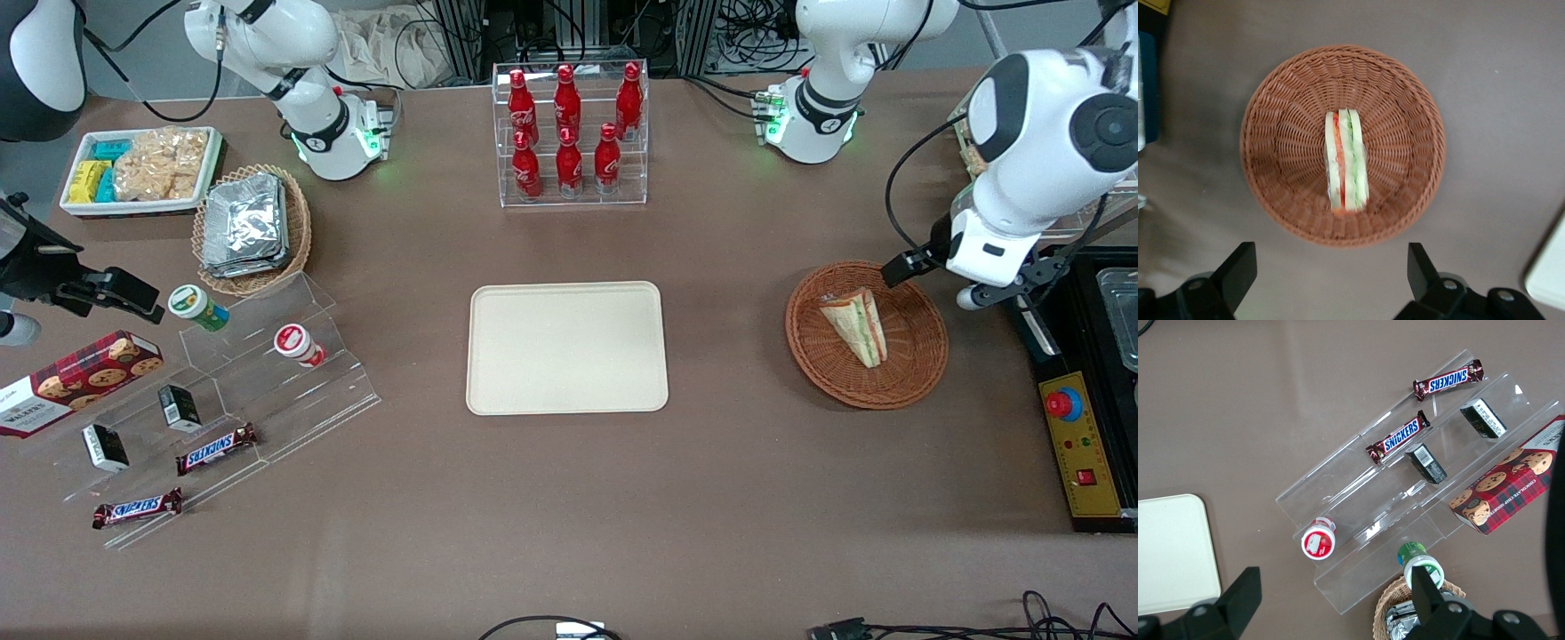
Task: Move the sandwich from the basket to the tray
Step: 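Move the left gripper over the wrapped sandwich in the wicker basket, then lower the left gripper and close it on the sandwich, then lift the sandwich out of the basket with the left gripper, then carry the sandwich over the cream tray and lower it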
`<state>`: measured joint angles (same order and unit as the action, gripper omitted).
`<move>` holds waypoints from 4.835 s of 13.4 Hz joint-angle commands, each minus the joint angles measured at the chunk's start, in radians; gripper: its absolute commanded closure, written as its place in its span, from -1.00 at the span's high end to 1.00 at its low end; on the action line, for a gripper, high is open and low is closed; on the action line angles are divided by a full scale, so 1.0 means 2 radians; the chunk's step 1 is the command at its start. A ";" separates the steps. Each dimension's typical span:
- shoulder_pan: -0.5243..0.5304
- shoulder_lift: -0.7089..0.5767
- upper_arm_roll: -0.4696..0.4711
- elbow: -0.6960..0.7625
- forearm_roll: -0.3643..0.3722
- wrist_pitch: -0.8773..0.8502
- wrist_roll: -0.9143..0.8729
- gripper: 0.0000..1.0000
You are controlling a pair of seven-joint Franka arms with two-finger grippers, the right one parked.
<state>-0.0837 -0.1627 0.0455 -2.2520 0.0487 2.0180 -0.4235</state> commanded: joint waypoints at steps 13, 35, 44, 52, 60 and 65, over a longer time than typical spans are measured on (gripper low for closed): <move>-0.003 0.142 0.018 -0.156 0.005 0.367 -0.020 0.97; -0.022 0.103 -0.045 0.365 -0.008 -0.320 0.038 -1.00; -0.023 0.187 -0.365 0.463 -0.008 -0.328 -0.185 -1.00; -0.018 0.196 -0.350 0.202 0.036 -0.007 -0.130 -1.00; -0.023 0.345 -0.313 0.138 0.203 0.194 -0.208 -1.00; -0.023 0.377 -0.314 0.151 0.233 0.199 -0.244 -1.00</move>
<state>-0.1267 0.5752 -0.5811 -1.9715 0.4940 2.4164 -0.8812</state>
